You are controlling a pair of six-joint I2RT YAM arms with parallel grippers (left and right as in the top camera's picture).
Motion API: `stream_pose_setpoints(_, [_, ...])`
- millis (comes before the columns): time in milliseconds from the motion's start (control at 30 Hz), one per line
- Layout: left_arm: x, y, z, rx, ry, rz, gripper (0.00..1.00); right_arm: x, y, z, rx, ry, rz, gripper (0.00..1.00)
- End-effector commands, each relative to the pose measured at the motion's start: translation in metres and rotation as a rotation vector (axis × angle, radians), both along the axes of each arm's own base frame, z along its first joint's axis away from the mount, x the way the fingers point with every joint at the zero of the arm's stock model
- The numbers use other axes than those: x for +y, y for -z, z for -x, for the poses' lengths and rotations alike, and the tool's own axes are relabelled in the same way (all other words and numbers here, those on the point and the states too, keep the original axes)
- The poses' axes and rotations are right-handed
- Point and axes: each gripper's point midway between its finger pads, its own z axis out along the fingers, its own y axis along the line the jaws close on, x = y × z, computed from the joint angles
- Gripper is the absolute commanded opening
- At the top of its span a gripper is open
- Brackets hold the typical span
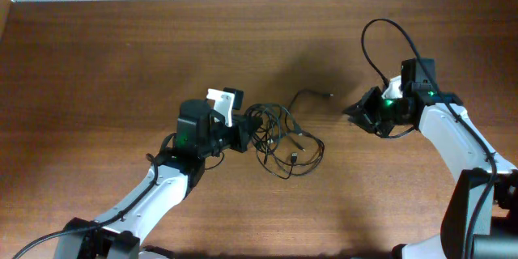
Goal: Untangle cables
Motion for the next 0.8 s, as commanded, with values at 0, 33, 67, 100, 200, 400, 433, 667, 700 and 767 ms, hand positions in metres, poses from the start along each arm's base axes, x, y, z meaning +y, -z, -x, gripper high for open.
stream_pose_setpoints(0, [-0.003, -0.015, -0.003, 0.011, -0.015, 0.055, 0.00, 0.029, -0.029, 0.009, -0.105, -0.168, -0.161, 0.18])
stream_pose_setpoints(33, [-0.003, -0.017, -0.004, 0.011, -0.017, 0.060, 0.00, 0.032, -0.032, 0.013, -0.105, -0.189, -0.184, 0.18])
stream_pose_setpoints(67, [-0.004, -0.021, -0.006, 0.010, -0.020, 0.068, 0.00, 0.034, -0.032, 0.018, -0.092, -0.203, -0.200, 0.18])
stream_pose_setpoints(100, [-0.005, -0.025, -0.008, 0.002, -0.018, 0.072, 0.00, 0.035, -0.032, 0.022, -0.074, -0.203, -0.206, 0.18])
stream_pose_setpoints(200, [-0.007, -0.040, -0.015, -0.032, -0.013, 0.084, 0.00, 0.043, -0.038, 0.037, -0.073, -0.271, -0.262, 0.13])
stream_pose_setpoints(400, [-0.008, -0.043, -0.017, 0.012, -0.014, 0.067, 0.00, 0.055, -0.075, 0.064, -0.169, -0.393, -0.354, 0.11])
stream_pose_setpoints(433, [-0.008, -0.044, -0.017, 0.010, -0.010, 0.061, 0.00, 0.056, -0.080, 0.070, -0.186, -0.412, -0.348, 0.11])
stream_pose_setpoints(667, [-0.006, -0.043, -0.019, -0.023, -0.003, 0.020, 0.00, 0.067, -0.106, 0.092, -0.267, -0.493, -0.302, 0.54])
stream_pose_setpoints(700, [-0.006, -0.043, -0.019, -0.023, -0.003, 0.019, 0.00, 0.074, -0.106, 0.094, -0.264, -0.512, -0.307, 0.52])
stream_pose_setpoints(767, [-0.005, -0.042, -0.019, -0.062, 0.020, -0.009, 0.00, 0.096, -0.109, 0.097, -0.270, -0.561, -0.320, 0.50])
